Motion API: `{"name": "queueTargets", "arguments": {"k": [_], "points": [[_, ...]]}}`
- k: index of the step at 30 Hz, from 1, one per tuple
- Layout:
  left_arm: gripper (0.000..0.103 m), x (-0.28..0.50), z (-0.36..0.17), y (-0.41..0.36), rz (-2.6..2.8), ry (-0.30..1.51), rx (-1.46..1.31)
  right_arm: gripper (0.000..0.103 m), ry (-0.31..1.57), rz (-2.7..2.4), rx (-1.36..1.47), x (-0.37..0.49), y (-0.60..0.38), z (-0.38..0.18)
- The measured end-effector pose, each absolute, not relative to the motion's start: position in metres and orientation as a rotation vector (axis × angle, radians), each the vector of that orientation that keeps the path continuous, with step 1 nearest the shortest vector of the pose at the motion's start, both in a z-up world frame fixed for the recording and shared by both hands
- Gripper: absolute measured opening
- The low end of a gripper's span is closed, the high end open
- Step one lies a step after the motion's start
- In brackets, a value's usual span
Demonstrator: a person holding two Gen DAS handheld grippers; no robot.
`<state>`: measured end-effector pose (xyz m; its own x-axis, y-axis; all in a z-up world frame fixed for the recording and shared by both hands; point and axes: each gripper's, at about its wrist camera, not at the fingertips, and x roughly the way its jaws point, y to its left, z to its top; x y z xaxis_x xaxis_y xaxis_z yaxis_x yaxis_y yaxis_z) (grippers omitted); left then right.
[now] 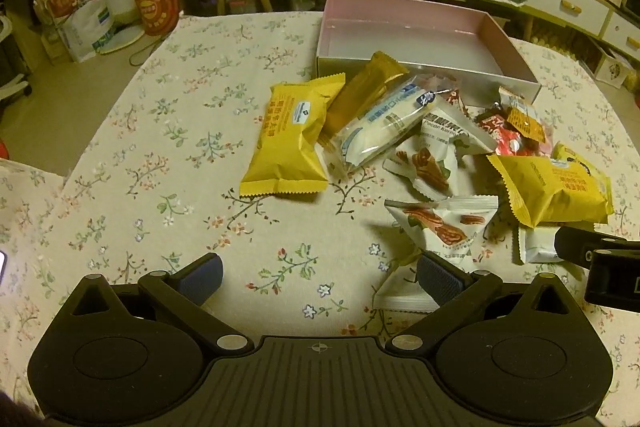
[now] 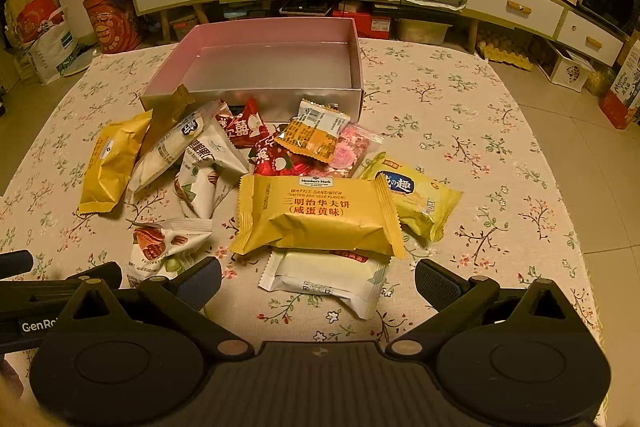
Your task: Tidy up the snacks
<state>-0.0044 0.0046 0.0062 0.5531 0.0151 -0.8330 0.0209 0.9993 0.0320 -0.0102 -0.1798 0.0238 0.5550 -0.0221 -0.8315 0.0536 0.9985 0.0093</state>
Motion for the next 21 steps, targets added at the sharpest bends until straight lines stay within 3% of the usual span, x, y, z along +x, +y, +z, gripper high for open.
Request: {"name": "queueTargets", "arguments": {"k": [21], "points": [[0.103,-0.0049,0.0081,0.0071,-0.003,0.974,0.042,0.073,0.979,-0.049,0.036,-0.0096,-0.1812,0.0248]]}}
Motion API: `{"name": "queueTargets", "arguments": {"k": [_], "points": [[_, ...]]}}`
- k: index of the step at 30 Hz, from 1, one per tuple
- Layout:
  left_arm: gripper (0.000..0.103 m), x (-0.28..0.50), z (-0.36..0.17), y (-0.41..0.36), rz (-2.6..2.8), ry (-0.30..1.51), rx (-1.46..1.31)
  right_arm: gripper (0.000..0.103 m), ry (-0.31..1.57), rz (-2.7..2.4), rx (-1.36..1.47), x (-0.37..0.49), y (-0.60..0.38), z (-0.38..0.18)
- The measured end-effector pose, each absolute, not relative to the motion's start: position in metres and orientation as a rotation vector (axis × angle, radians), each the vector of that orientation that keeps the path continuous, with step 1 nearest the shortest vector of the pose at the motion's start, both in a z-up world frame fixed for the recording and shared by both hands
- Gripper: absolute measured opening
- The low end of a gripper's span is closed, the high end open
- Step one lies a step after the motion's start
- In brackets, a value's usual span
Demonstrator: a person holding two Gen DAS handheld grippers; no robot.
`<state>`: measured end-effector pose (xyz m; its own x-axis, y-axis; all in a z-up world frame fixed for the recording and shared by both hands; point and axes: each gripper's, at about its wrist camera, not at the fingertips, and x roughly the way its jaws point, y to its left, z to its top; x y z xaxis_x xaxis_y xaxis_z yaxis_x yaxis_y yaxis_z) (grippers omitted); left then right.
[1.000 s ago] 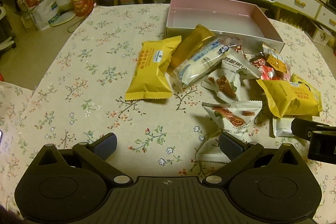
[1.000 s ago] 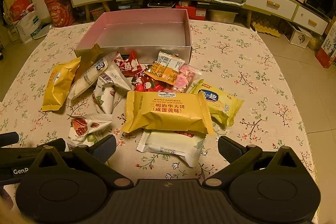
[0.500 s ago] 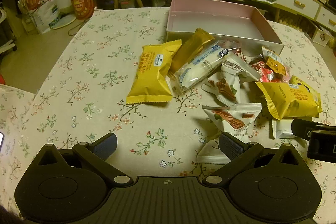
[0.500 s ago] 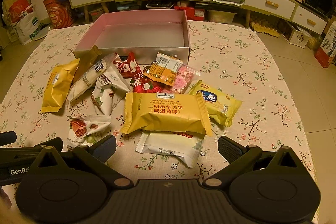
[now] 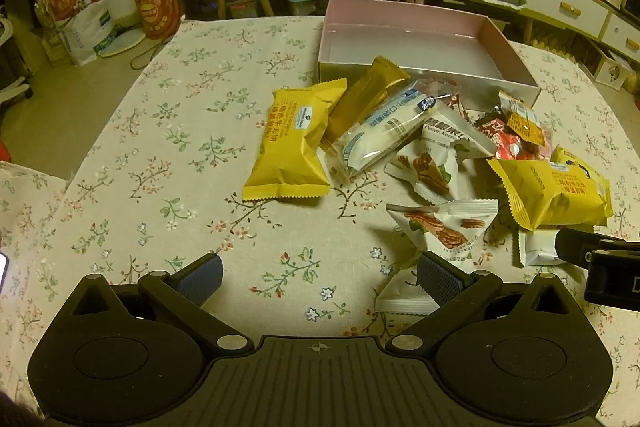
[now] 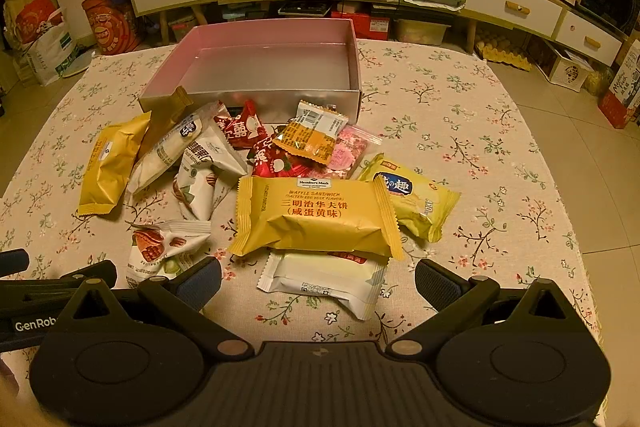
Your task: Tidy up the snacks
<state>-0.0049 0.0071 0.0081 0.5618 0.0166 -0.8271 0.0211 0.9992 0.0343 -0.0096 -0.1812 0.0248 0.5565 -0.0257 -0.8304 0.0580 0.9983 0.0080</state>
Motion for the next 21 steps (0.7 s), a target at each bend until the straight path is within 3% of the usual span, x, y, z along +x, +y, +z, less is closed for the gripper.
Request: {"name": "queueTargets", "arguments": {"k": [21], "points": [[0.103,-0.0039,0.0086,0.0068,-0.004,0.968,0.054,0.073,0.975,-0.05,0.032,-0.0097,-0.1815,0.0255]]}}
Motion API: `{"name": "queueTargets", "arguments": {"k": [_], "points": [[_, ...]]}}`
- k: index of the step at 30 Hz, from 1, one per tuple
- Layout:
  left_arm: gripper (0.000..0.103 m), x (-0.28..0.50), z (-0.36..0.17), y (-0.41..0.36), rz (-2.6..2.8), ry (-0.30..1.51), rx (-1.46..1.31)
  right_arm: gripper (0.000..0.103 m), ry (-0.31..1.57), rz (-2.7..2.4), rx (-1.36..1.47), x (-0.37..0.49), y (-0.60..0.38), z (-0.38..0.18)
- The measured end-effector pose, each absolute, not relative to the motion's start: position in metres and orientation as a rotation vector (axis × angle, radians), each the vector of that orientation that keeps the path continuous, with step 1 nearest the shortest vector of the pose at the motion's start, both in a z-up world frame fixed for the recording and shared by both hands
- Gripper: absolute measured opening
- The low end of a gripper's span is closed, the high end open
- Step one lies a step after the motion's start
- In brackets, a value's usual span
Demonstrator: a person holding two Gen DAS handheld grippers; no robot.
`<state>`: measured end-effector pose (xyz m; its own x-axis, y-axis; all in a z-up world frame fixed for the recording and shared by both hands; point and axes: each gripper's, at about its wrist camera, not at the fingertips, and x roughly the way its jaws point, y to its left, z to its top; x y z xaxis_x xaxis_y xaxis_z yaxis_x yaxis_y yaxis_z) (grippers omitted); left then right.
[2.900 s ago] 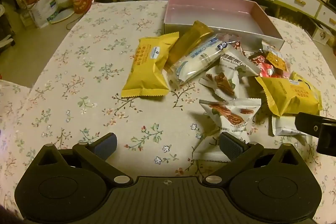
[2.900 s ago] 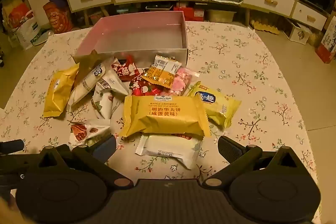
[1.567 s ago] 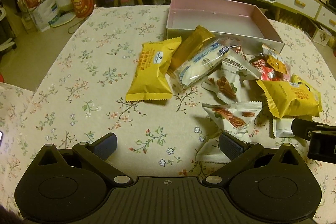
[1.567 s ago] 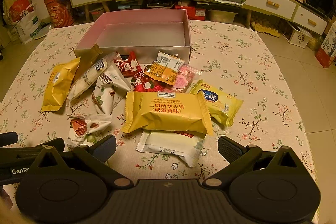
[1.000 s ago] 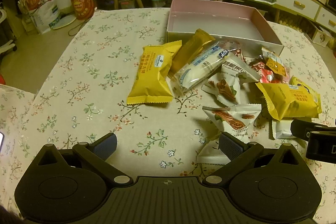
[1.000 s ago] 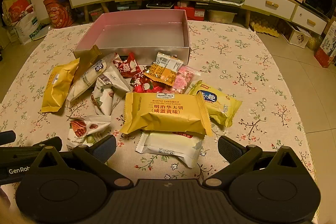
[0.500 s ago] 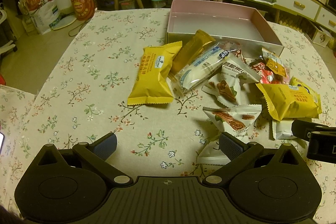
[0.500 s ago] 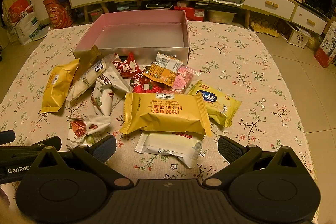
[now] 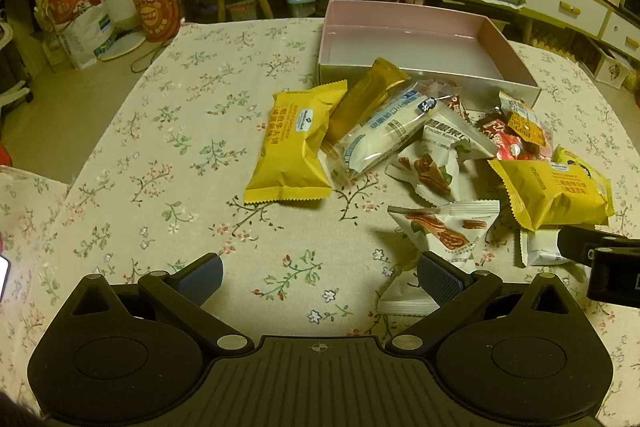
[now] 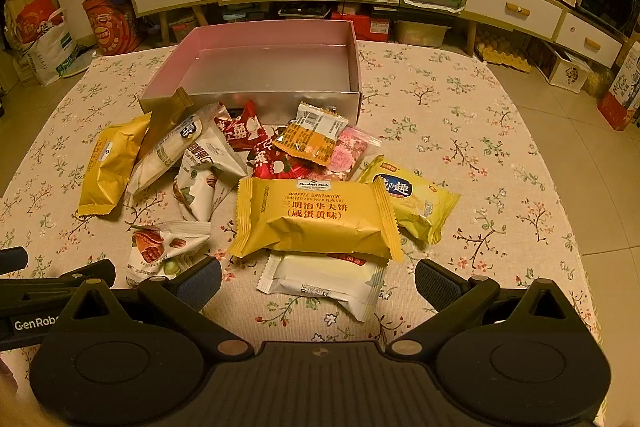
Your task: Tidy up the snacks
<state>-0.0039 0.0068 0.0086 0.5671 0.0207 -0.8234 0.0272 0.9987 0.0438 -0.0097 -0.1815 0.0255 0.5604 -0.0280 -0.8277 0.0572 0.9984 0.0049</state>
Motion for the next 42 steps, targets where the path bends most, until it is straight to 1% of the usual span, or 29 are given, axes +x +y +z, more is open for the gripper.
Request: {"name": "queueTargets", "arguments": {"k": [4,9,12,16,19,23,25,28,29,30,33,35,41,42], "points": [[0.103,-0.004,0.009,0.007,-0.01,0.96,0.063,0.073,0.964,-0.044,0.042,-0.009,-0.183,0.026],[0.103,-0.004,0.013,0.011,-0.08,0.892,0.088,0.073,0.929,0.003,0.054,-0.01,-0.188,0.026],[0.103,-0.001,0.012,0.01,-0.15,0.899,0.123,0.073,0.935,0.071,0.061,-0.008,-0.19,0.024],[0.103,0.01,0.013,0.013,-0.283,0.898,0.1,0.073,0.941,0.171,0.104,-0.001,-0.194,0.026],[0.102,0.023,0.017,0.013,-0.396,0.889,0.139,0.071,0.912,0.264,0.076,0.006,-0.198,0.033],[0.101,0.043,0.017,0.017,-0.497,0.809,0.197,0.065,0.857,0.47,0.024,0.023,-0.211,0.044],[0.095,0.056,0.015,0.02,-0.552,0.806,0.189,0.065,0.827,0.559,0.011,0.028,-0.22,0.044],[0.089,0.072,0.012,0.022,-0.623,0.797,0.182,0.065,0.838,0.625,-0.066,0.034,-0.225,0.035],[0.085,0.077,0.011,0.022,-0.648,0.793,0.187,0.064,0.851,0.632,-0.094,0.035,-0.226,0.031],[0.078,0.082,0.009,0.02,-0.661,0.794,0.195,0.061,0.863,0.642,-0.124,0.037,-0.226,0.025],[0.064,0.097,0.001,0.018,-0.706,0.808,0.188,0.055,0.906,0.668,-0.183,0.042,-0.227,0.011],[0.061,0.104,-0.003,0.017,-0.718,0.818,0.173,0.055,0.902,0.679,-0.214,0.042,-0.229,0.007],[0.059,0.12,-0.018,0.014,-0.69,0.848,0.188,0.053,0.921,0.675,-0.289,0.05,-0.229,-0.004],[0.059,0.122,-0.02,0.014,-0.682,0.856,0.182,0.049,0.922,0.672,-0.31,0.05,-0.228,-0.007]]}}
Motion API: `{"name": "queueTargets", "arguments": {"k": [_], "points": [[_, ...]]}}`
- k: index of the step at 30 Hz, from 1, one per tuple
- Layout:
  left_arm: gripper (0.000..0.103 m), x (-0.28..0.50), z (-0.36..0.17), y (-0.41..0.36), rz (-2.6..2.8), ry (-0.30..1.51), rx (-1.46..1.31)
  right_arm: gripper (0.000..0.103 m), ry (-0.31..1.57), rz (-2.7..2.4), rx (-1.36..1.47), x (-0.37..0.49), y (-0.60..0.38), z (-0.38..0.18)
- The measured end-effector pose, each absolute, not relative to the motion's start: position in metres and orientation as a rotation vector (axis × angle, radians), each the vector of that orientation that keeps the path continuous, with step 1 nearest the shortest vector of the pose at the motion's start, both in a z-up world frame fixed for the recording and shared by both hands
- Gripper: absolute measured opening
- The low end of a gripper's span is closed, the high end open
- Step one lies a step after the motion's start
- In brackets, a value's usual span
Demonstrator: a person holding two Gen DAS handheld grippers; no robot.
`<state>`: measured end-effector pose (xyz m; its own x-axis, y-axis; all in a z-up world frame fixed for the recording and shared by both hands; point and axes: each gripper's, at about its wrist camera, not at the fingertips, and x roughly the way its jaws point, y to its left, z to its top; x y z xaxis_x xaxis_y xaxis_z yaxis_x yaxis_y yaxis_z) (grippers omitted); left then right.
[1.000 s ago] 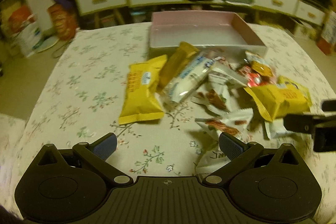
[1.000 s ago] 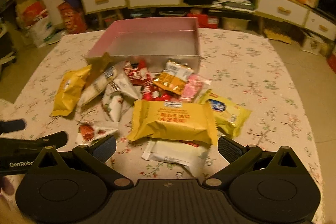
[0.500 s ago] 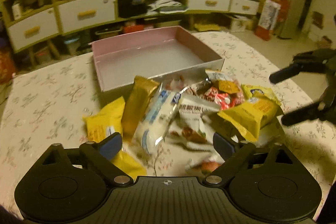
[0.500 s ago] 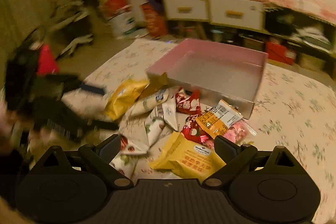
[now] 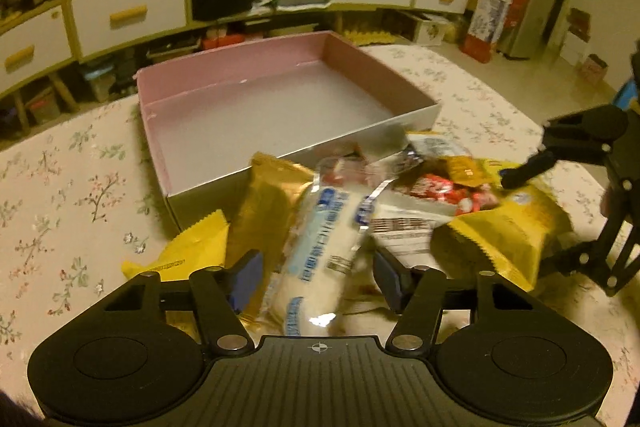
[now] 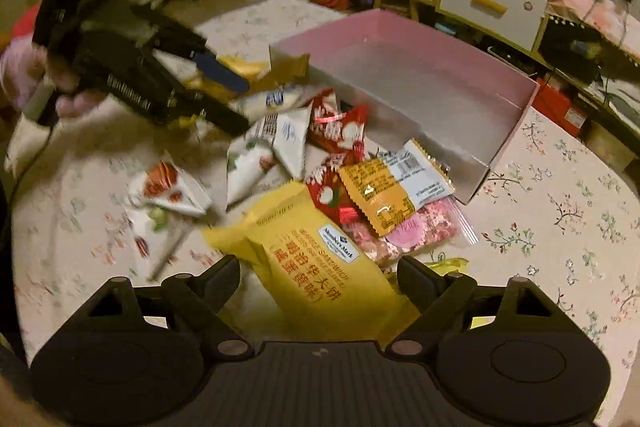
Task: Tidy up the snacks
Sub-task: 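Grasp the yellow sandwich biscuit pack with the right tool while the left tool grasps a white cream roll, then carry both snacks into the pink box and open both tools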
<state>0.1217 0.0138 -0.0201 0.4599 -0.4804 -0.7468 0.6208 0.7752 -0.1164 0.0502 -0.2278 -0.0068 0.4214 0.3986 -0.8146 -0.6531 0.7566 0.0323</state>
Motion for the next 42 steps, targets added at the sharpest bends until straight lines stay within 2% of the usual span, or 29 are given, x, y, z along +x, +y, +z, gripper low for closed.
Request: {"name": "queueTargets", "arguments": {"k": [4,5,9,10,12,15,23,32,42], "points": [[0.058,0.123,-0.022,0.007,-0.659,0.851,0.195,0.042,0.944,0.662,-0.312,0.057,-0.224,-0.015],[0.056,0.123,-0.022,0.005,-0.652,0.849,0.202,0.037,0.944,0.661,-0.309,0.057,-0.223,-0.015],[0.038,0.115,-0.023,-0.001,-0.625,0.853,0.255,0.032,0.931,0.642,-0.299,0.054,-0.221,-0.016],[0.037,0.111,-0.024,-0.002,-0.614,0.851,0.271,0.031,0.93,0.633,-0.29,0.054,-0.222,-0.018],[0.031,0.108,-0.026,-0.002,-0.598,0.856,0.281,0.015,0.922,0.613,-0.274,0.05,-0.225,-0.017],[0.025,0.106,-0.026,-0.002,-0.564,0.858,0.276,0.008,0.927,0.581,-0.224,0.05,-0.232,-0.015],[0.015,0.103,-0.016,0.01,-0.534,0.866,0.195,0.005,0.942,0.548,-0.163,0.047,-0.24,-0.01],[0.014,0.093,-0.002,0.022,-0.562,0.934,0.103,0.005,0.92,0.521,0.009,0.057,-0.249,0.007],[0.014,0.118,0.031,0.028,-0.554,0.878,-0.072,0.005,0.867,0.4,0.131,0.095,-0.236,0.034]]}}
